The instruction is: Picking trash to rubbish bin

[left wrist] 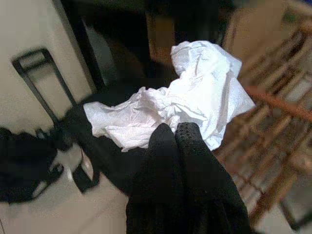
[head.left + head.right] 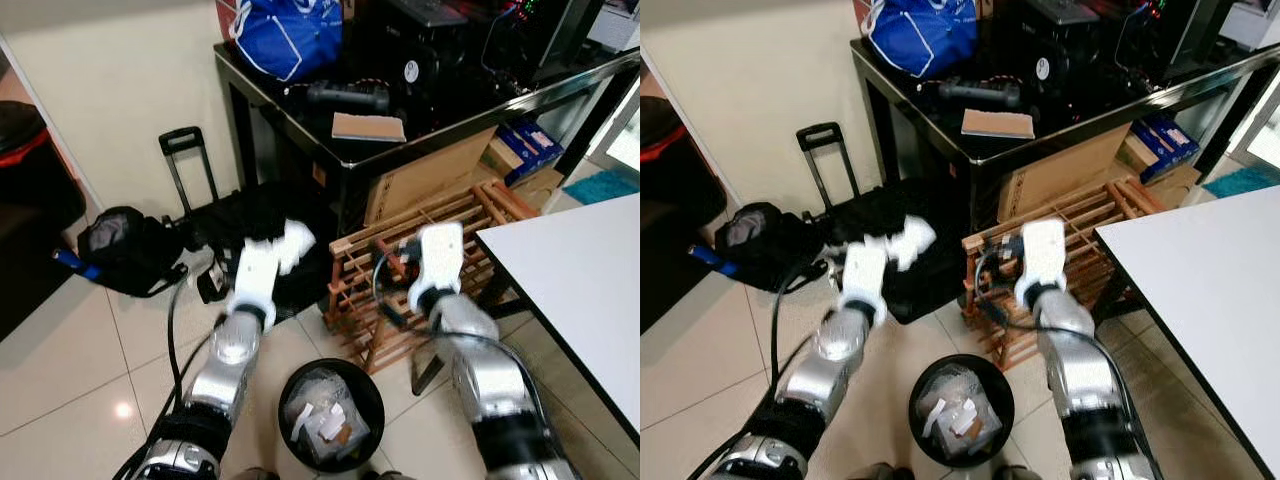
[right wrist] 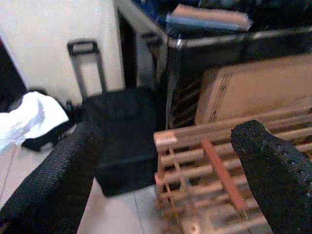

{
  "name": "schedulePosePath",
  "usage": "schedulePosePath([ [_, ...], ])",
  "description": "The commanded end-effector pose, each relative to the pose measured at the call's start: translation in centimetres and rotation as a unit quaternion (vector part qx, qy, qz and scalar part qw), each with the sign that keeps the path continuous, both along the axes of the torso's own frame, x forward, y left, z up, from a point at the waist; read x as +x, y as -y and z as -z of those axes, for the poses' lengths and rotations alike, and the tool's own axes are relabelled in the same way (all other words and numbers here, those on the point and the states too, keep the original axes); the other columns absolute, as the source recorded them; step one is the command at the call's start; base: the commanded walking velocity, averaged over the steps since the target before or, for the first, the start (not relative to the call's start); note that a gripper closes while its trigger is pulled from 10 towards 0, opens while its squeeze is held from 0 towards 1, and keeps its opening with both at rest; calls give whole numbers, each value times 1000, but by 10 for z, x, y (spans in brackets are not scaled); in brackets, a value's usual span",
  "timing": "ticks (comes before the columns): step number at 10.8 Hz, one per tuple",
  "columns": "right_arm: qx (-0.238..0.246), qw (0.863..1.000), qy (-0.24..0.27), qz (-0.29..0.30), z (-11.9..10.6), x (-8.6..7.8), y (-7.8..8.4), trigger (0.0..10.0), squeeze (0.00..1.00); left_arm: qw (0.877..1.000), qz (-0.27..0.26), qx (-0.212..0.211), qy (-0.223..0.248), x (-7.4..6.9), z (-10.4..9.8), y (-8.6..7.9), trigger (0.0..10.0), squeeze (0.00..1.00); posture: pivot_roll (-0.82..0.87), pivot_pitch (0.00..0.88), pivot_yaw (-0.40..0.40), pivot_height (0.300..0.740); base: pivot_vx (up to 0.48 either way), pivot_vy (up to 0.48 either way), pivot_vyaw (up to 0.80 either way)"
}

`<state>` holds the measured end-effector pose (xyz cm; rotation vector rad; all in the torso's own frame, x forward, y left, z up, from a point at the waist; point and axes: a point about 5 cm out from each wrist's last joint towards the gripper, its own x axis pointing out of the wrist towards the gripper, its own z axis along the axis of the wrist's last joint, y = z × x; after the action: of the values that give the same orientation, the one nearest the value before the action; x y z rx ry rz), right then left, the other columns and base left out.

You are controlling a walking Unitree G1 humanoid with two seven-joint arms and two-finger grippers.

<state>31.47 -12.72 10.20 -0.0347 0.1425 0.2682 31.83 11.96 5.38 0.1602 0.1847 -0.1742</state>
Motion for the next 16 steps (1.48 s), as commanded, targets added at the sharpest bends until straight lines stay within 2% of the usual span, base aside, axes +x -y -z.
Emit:
schedulePosePath([
  [1, -20, 999, -31, -19, 11, -5, 1, 10000, 0, 1000, 12, 2, -8, -2, 6, 1, 10000, 0, -66, 138, -1, 740, 0, 0, 0],
  [3, -49, 993, -94, -51, 39, -21, 1, 10000, 0, 998, 33, -1, -46, -11, 26, 9, 10000, 0, -64, 157, -14, 740, 0, 0, 0],
  [5, -80, 979, -157, -106, 65, -43, -2, 10000, 0, 993, 51, 12, -104, -28, 51, 17, 10000, 0, -76, 174, -27, 740, 0, 0, 0],
  [7, -84, 975, -189, -84, 77, -54, 11, 10000, 0, 987, 54, 6, -149, -43, 68, 27, 10000, 0, -92, 204, -46, 740, 0, 0, 0],
  [11, -74, 974, -196, -86, 74, -70, 11, 10000, 0, 974, 42, 6, -222, -66, 92, 29, 10000, 0, -129, 268, -66, 740, 0, 0, 0],
  [16, -69, 970, -216, -87, 72, -92, 13, 10000, 0, 968, 37, 17, -246, -80, 103, 26, 10000, 0, -149, 334, -87, 740, 0, 0, 0],
])
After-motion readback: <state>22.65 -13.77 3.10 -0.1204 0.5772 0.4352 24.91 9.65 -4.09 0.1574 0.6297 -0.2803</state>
